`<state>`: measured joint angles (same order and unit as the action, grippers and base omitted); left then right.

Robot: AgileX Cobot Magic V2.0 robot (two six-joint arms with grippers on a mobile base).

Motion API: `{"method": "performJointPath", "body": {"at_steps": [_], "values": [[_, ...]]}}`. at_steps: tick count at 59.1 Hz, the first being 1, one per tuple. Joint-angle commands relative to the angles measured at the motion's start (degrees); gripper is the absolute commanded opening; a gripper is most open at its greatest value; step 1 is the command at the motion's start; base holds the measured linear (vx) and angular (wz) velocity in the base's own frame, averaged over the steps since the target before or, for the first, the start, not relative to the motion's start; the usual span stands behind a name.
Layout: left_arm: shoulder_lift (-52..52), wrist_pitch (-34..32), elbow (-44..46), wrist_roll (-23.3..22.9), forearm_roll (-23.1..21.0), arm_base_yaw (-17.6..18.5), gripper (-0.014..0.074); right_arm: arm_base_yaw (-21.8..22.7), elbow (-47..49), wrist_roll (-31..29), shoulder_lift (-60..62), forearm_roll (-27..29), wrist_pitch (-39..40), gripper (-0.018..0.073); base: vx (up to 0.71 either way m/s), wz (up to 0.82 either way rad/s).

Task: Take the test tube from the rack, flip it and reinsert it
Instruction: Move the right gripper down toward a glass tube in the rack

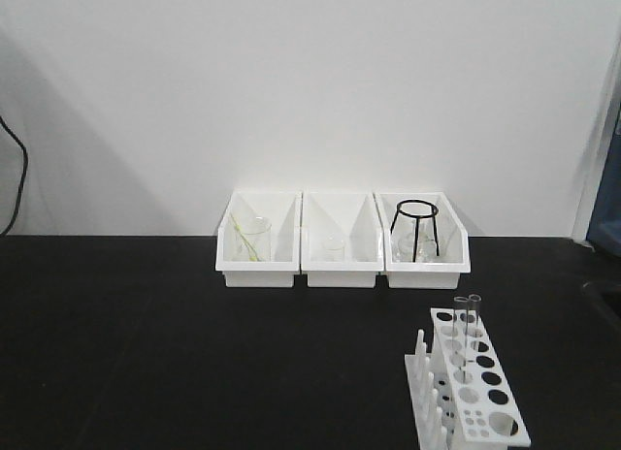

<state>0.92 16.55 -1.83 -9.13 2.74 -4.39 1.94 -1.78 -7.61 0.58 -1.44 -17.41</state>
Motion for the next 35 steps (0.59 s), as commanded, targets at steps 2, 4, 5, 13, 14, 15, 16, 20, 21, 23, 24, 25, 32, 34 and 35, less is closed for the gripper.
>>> {"method": "performJointPath", "body": {"at_steps": [2,4,5,13,14,15,16,20,21,23,24,25,32,34,35], "values": [[0.65,-4.99,0.01,0.02,-0.21,0.41,-0.0006,0.17,-0.01,-0.07,0.60,-0.56,4.77,-0.0008,0.26,0.01],[0.65,-4.99,0.01,0.02,-0.21,0.41,-0.0006,0.17,-0.01,-0.07,0.60,-0.56,4.77,-0.0008,0.26,0.01],[0.65,-4.99,0.01,0.02,-0.21,0.41,-0.0006,0.17,-0.01,-0.07,0.60,-0.56,4.77,-0.0008,0.25,0.01],[0.65,-4.99,0.01,0.02,-0.21,0.41,-0.0006,0.17,-0.01,-0.07,0.60,-0.56,4.77,-0.0008,0.23,0.00],[0.65,-4.99,0.01,0.02,-0.21,0.41,-0.0006,0.17,-0.01,-0.07,0.60,-0.56,4.77,-0.0008,0.20,-0.01],[0.65,-4.99,0.01,0.02,-0.21,0.41,-0.0006,0.17,-0.01,-0.07,0.60,-0.56,4.77,-0.0008,0.20,-0.01],[0.65,-4.99,0.01,0.02,-0.21,0.41,-0.0006,0.17,-0.01,-0.07,0.60,-0.56,4.77,-0.0008,0.20,-0.02],[0.65,-4.99,0.01,0.02,-0.21,0.41,-0.0006,0.17,-0.01,-0.07,0.60,-0.56,4.77,-0.0008,0.18,-0.03],[0.65,-4.99,0.01,0.02,-0.21,0.41,-0.0006,0.17,-0.01,-0.07,0.60,-0.56,4.77,-0.0008,0.16,-0.04],[0.65,-4.99,0.01,0.02,-0.21,0.41,-0.0006,0.17,-0.01,-0.07,0.60,-0.56,4.77,-0.0008,0.15,-0.05],[0.65,-4.99,0.01,0.02,-0.21,0.41,-0.0006,0.17,-0.01,-0.07,0.60,-0.56,4.77,-0.0008,0.14,-0.04],[0.65,-4.99,0.01,0.02,-0.21,0.41,-0.0006,0.17,-0.01,-0.07,0.60,-0.56,4.77,-0.0008,0.13,-0.04],[0.65,-4.99,0.01,0.02,-0.21,0.41,-0.0006,0.17,-0.01,-0.07,0.60,-0.56,4.77,-0.0008,0.10,-0.03],[0.65,-4.99,0.01,0.02,-0.21,0.41,-0.0006,0.17,-0.01,-0.07,0.60,-0.56,4.77,-0.0008,0.08,-0.01],[0.65,-4.99,0.01,0.02,-0.21,0.41,-0.0006,0.17,-0.01,-0.07,0.60,-0.56,4.77,-0.0008,0.08,-0.01]]}}
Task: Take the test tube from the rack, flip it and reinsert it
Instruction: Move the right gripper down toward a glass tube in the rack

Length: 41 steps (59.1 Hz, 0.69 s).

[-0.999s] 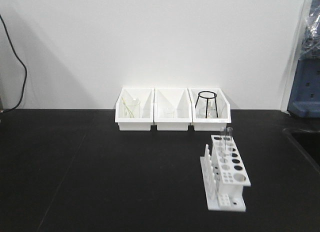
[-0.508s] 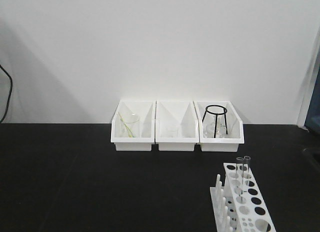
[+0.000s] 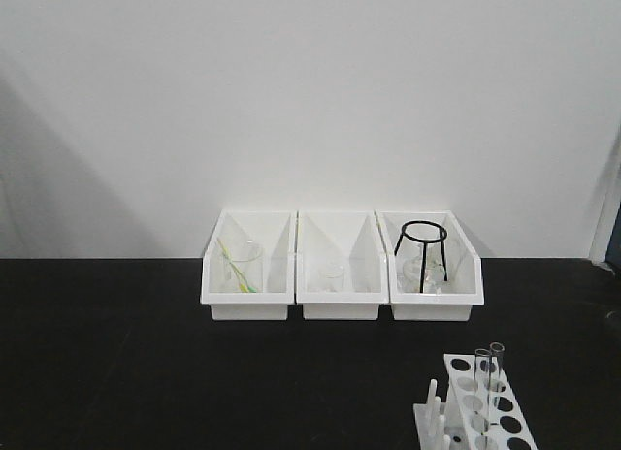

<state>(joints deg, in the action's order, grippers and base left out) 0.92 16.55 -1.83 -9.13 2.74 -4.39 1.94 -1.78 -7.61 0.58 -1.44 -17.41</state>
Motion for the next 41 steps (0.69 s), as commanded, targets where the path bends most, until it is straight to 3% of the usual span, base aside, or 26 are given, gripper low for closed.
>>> {"method": "performJointPath", "body": {"at_steps": [1,14,22,26,41], "values": [[0.65,-4.99,0.01,0.02,-0.21,0.41,-0.0006,0.17,-0.01,-0.07,0.60,-0.56,4.77,-0.0008,0.07,0.00],[0.65,-4.99,0.01,0.02,-0.21,0.41,-0.0006,0.17,-0.01,-0.12,0.60,-1.20,4.85,-0.0008,0.05,-0.01],[0.65,-4.99,0.01,0.02,-0.21,0.41,-0.0006,0.17,-0.01,-2.76,0.60,-9.81,5.25,-0.0008,0.01,-0.01],[0.65,-4.99,0.01,0.02,-0.21,0.41,-0.0006,0.17,-0.01,-2.68,0.60,-11.42,5.71,-0.0008,0.00,0.00],[0.65,-4.99,0.01,0.02,-0.21,0.41,-0.0006,0.17,-0.01,3.64,0.60,-6.33,18.53,-0.0008,0.00,0.00]]}}
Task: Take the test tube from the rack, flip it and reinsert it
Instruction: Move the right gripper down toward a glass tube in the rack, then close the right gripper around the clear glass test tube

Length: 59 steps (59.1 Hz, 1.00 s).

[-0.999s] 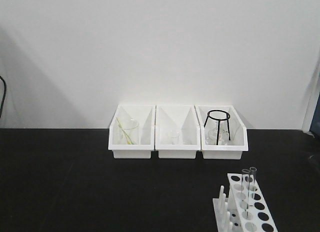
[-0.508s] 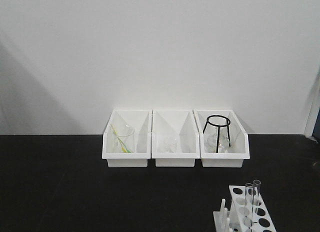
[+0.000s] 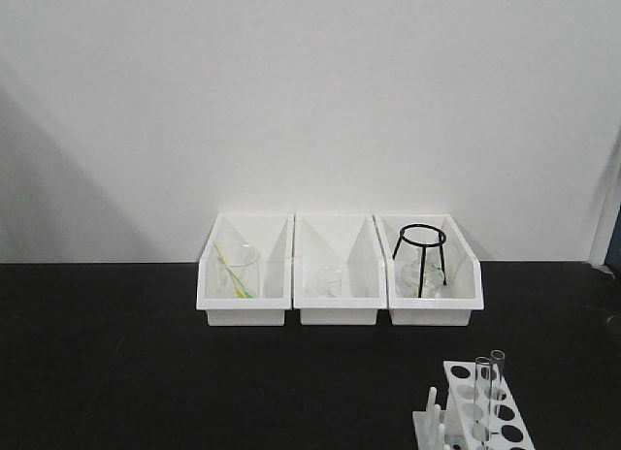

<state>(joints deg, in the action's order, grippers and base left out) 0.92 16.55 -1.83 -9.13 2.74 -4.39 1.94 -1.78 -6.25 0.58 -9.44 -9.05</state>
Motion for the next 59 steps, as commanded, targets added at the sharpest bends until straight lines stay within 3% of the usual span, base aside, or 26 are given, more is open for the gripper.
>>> {"method": "performJointPath", "body": {"at_steps": [1,11,24,37,59], "values": [[0.65,-4.99,0.01,0.02,-0.21,0.41,-0.0006,0.17,-0.01,3.02,0.60,2.43,11.29,-0.0008,0.00,0.00],[0.65,-4.99,0.01,0.02,-0.21,0.41,-0.0006,0.17,-0.01,5.63,0.60,7.04,17.53,-0.0008,0.00,0.00],[0.65,-4.99,0.01,0.02,-0.21,0.41,-0.0006,0.17,0.54,6.25,0.60,7.13,24.95,-0.0008,0.00,0.00],[0.65,-4.99,0.01,0.02,-0.21,0.41,-0.0006,0.17,12.91,7.15,-8.13,8.19,10.40,-0.0008,0.00,0.00],[0.65,-4.99,0.01,0.02,-0.21,0.41,-0.0006,0.17,18.15,7.32,-31.37,11.83,16.26,0.0023,0.00,0.00]]}}
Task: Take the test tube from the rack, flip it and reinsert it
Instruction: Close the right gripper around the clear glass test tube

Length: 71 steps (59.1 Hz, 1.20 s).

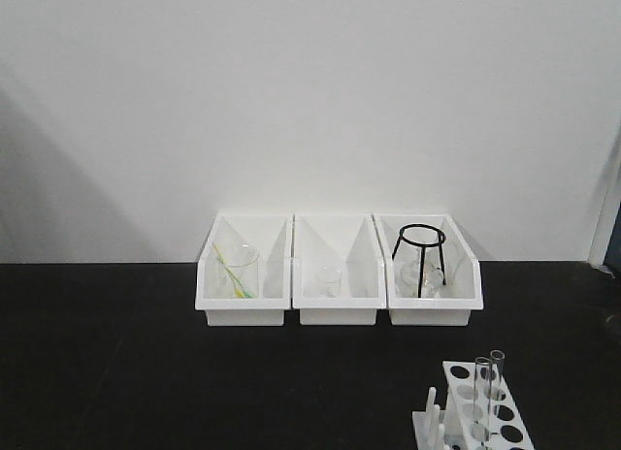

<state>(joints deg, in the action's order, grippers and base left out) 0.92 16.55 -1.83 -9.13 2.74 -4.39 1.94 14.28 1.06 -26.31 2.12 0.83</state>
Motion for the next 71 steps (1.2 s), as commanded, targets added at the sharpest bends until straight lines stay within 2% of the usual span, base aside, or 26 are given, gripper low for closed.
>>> {"method": "performJointPath", "body": {"at_steps": [1,9,21,28,31,36,42,46,50,71], "values": [[0.65,-4.99,0.01,0.02,-0.21,0.41,-0.0006,0.17,2.09,0.01,-5.56,0.27,6.64,0.0029,0.00,0.00],[0.65,-4.99,0.01,0.02,-0.21,0.41,-0.0006,0.17,2.09,0.01,-11.76,0.04,9.85,0.0126,0.00,0.00],[0.65,-4.99,0.01,0.02,-0.21,0.41,-0.0006,0.17,2.09,0.29,-20.99,0.09,13.40,0.0379,0.00,0.00],[0.65,-4.99,0.01,0.02,-0.21,0.41,-0.0006,0.17,2.09,2.84,-27.78,-0.85,20.83,0.0495,0.00,0.00],[0.65,-4.99,0.01,0.02,-0.21,0.41,-0.0006,0.17,2.09,3.47,-30.49,-3.85,24.22,0.0512,0.00,0.00],[0.65,-4.99,0.01,0.02,-0.21,0.41,-0.0006,0.17,2.09,6.33,-34.91,-14.38,29.14,0.0516,0.00,0.00],[0.65,-4.99,0.01,0.02,-0.21,0.41,-0.0006,0.17,2.09,14.99,-39.87,-25.42,37.02,0.0516,0.00,0.00],[0.65,-4.99,0.01,0.02,-0.21,0.41,-0.0006,0.17,2.23,19.51,-43.10,-30.69,42.80,0.0516,0.00,0.00],[0.65,-4.99,0.01,0.02,-0.21,0.41,-0.0006,0.17,2.61,20.03,-46.16,-32.70,45.70,0.0515,0.00,0.00],[0.65,-4.99,0.01,0.02,-0.21,0.41,-0.0006,0.17,11.43,20.06,-58.66,-38.26,47.91,0.0515,0.00,0.00]]}}
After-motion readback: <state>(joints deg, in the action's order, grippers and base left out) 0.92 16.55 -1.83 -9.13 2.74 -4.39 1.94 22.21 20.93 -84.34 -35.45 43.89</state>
